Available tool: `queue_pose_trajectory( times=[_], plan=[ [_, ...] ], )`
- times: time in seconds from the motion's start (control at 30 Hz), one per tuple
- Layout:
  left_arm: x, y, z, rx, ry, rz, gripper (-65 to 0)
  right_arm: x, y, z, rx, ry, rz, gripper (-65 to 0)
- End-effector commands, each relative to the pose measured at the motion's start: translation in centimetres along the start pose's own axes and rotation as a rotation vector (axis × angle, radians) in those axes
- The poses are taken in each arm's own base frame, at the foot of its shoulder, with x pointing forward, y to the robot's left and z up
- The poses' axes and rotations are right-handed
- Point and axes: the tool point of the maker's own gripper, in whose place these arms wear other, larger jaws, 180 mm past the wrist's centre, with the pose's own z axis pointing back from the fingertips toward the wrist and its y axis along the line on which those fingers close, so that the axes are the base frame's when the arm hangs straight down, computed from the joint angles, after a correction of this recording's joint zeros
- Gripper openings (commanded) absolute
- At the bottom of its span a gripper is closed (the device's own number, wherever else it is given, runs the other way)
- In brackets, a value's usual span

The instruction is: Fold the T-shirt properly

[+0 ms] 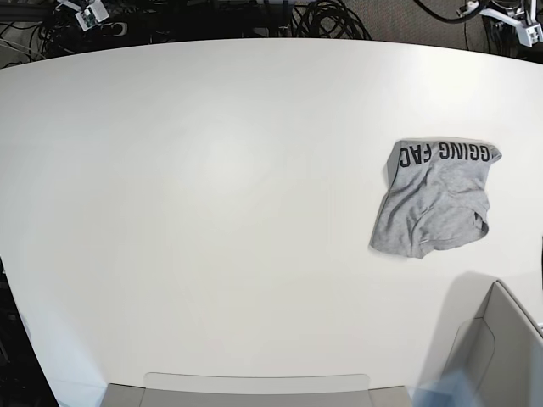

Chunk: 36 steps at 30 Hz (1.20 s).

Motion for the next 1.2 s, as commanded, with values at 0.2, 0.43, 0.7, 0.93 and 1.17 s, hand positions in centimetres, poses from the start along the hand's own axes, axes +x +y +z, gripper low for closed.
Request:
queue_pose_trajectory(
  times=[0.2,0.43,0.7,0.93,1.17],
  plan=[
    [-8.9,0.9,-0.5,0.069,0.236,-0.049,-65.0,-8.1,3.2,-3.0,0.189,0.177,-0.114,-65.0],
    [-15.1,-2.7,-4.0,-0.025,0.402,-0.017,-65.0,-15.8,4.2,-8.0,0.193,0.316,-0.165,-65.0],
    [-21.4,-2.8,-7.4,0.016,0.579,-0.055,-65.0,-21.1,2.2,-11.4,0.174,0.446,-0.251,-65.0],
    [-26.0,-4.8,-10.3,-0.004,0.661,-0.124,-65.0,-22.3,1.4,-13.7,0.192,0.558,-0.245,-65.0],
    [-30.0,-6.3,-12.8,-0.035,0.651,-0.232,-65.0,-21.3,-1.3,-15.9,0.113,0.608,-0.189,-65.0]
  ],
)
